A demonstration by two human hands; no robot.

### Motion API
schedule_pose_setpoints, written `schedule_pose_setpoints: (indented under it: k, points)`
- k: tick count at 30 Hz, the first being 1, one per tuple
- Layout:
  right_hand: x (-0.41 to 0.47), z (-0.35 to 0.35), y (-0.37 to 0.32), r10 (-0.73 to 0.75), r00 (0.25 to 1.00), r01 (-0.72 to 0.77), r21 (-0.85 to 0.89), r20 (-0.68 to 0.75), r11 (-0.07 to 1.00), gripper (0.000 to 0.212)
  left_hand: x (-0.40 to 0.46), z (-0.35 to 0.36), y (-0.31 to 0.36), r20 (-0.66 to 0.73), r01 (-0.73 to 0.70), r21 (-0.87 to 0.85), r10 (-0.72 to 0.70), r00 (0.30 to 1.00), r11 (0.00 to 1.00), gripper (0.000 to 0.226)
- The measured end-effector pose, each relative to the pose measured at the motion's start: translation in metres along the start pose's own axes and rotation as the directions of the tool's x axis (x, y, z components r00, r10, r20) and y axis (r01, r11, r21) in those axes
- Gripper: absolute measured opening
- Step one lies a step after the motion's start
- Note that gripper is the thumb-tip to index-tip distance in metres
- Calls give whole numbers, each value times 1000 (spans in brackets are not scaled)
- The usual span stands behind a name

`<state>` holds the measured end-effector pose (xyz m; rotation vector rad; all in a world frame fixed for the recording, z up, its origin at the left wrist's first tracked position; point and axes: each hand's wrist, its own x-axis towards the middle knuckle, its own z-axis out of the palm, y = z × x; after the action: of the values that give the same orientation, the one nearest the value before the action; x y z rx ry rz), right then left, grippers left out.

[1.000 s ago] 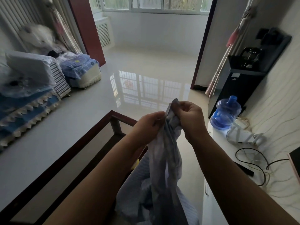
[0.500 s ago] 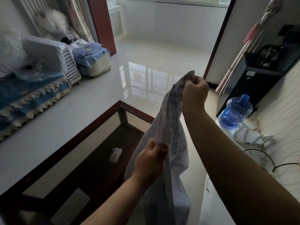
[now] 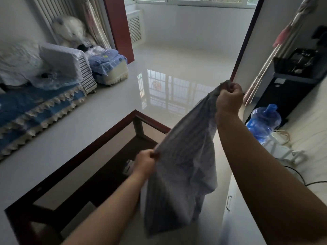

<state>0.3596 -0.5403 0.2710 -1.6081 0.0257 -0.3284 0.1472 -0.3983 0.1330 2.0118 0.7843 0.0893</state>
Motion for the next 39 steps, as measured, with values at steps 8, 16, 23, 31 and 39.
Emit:
schedule_pose_setpoints:
  k: [8,16,23,31,39]
  points:
    - [65,-88,16,71,991,-85,-119,-115,989,28,56,-132,158,43,-530,254,538,842,809,14]
    - [94,-118,-37,-263,958,280,-175,117,944,32,65,-143,175,485,-368,316,185,855,874,6]
    - [81,-123,-26,10,954,-40,96,300,995,44,76,-167,167,197,-409,-78,416,888,909,12]
    - [51,-114,-42,-151,893,96,149,424,984,12,88,-136,139,-143,-585,383,672,727,715,7]
    - [54,-128,-25,55,926,-153,238,373,959,8,97,-170,189,31,-697,319,728,685,642,26]
